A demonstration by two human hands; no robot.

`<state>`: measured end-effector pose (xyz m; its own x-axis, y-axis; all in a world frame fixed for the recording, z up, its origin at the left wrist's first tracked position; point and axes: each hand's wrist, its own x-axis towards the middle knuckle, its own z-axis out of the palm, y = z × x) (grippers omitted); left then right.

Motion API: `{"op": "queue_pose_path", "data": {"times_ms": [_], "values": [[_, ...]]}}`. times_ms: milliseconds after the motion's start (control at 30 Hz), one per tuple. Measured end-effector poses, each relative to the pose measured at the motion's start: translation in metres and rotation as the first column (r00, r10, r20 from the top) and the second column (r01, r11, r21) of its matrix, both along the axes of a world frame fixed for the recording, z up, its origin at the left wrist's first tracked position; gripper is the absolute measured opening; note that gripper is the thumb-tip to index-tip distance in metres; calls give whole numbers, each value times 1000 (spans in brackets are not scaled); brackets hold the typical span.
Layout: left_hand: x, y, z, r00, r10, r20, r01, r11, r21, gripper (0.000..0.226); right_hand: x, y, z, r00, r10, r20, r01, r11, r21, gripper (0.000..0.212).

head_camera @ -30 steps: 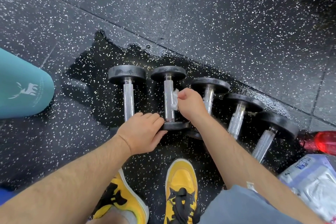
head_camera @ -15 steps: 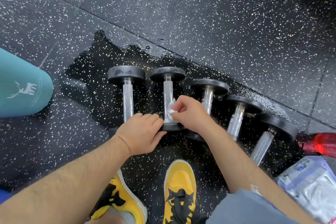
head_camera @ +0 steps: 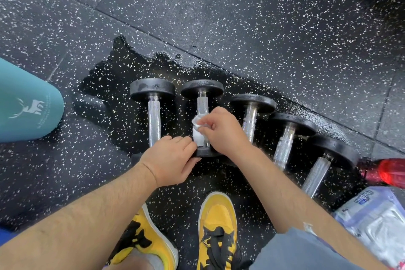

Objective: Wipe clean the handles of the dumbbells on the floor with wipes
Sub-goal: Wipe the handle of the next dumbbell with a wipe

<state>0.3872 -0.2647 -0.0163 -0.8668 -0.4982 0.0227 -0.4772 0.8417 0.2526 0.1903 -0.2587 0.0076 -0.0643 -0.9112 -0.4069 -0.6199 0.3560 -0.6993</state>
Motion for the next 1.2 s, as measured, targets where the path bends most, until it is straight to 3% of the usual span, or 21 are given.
{"op": "queue_pose_path", "data": {"times_ms": [167,333,500,700,867,1067,1200], "values": [[0,-1,1,1000,0,-7,0,1000,-6,30,-4,-1,0,991,127,-49,-122,988,99,12],[1,0,0,1000,3,1,-3,1000,0,32,-4,-3,4,997,78,-22,-76,993,94,15],[0,0,0,1000,0,-1,0,1000,-12,32,-10,1,8,986,166,17,-165,955,247,19],[0,0,1,1000,-7,6,7,1000,-20,33,-9,-17,17,919,393,-11,-369,872,323,18],[1,0,0,1000,-1,25,2,1000,-22,33,-20,-20,19,933,354,57,-346,845,409,25],[1,1,0,1000,4,27,-4,1000,-3,35,-9,-23,18,871,490,-24,-437,796,418,42],[0,0,0,1000,9,19,-9,1000,3,33,-27,-15,19,919,391,54,-373,816,441,39]]}}
